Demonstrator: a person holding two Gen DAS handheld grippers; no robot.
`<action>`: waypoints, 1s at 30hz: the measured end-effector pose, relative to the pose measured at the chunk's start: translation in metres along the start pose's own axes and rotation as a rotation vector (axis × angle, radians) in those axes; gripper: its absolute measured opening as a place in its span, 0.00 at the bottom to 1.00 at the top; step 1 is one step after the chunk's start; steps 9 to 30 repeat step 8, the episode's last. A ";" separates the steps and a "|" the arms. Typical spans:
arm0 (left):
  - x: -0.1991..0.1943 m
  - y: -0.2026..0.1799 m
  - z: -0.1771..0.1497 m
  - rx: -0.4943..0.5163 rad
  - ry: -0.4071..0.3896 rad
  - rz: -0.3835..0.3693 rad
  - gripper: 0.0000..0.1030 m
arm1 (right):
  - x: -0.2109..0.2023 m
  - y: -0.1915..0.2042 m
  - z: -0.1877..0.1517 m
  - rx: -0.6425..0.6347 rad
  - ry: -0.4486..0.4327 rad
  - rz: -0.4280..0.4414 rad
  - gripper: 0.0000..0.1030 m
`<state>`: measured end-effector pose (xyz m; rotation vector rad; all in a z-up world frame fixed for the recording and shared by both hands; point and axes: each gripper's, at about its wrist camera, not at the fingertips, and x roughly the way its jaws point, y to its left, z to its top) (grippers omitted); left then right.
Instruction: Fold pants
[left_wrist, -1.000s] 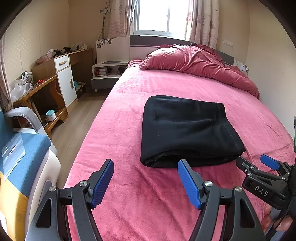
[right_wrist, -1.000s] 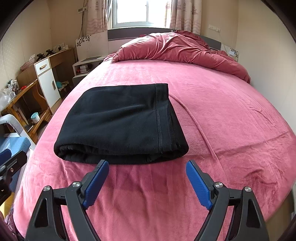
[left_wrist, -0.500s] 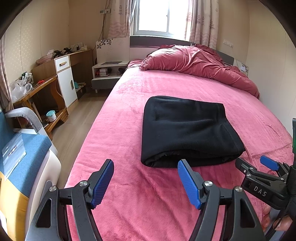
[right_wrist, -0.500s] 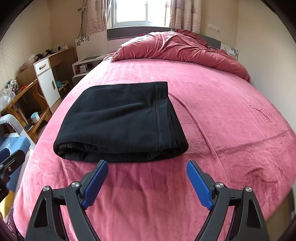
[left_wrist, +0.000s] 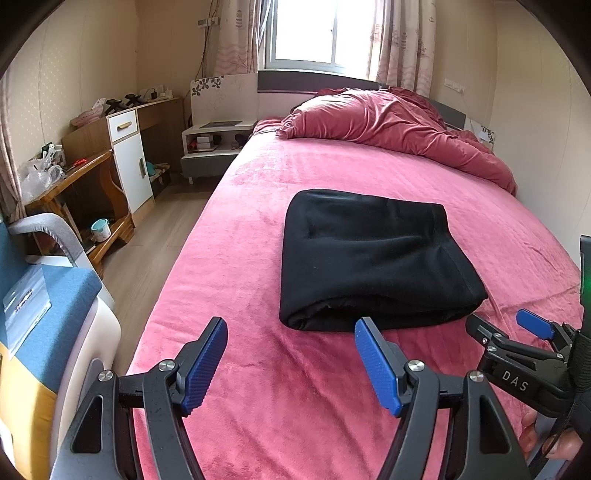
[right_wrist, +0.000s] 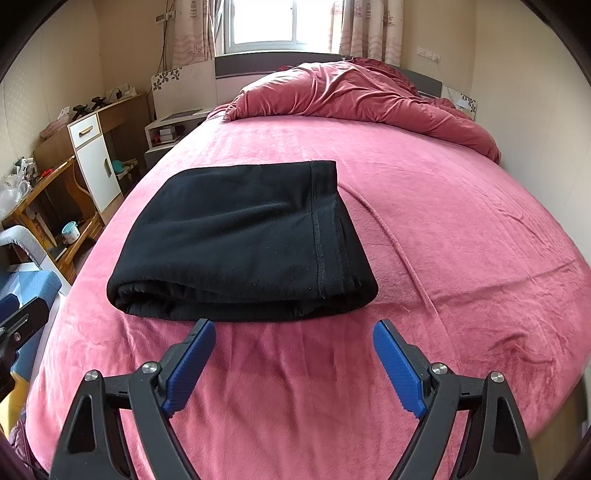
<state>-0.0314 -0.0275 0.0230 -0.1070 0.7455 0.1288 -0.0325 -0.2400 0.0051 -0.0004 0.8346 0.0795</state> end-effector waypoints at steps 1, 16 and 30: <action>-0.001 0.000 0.000 0.001 -0.004 -0.001 0.71 | 0.000 0.000 0.000 0.000 0.000 0.001 0.85; -0.003 -0.001 -0.001 0.012 -0.031 -0.011 0.64 | 0.006 -0.004 -0.004 0.008 0.017 0.002 0.86; -0.003 -0.001 -0.001 0.012 -0.031 -0.011 0.64 | 0.006 -0.004 -0.004 0.008 0.017 0.002 0.86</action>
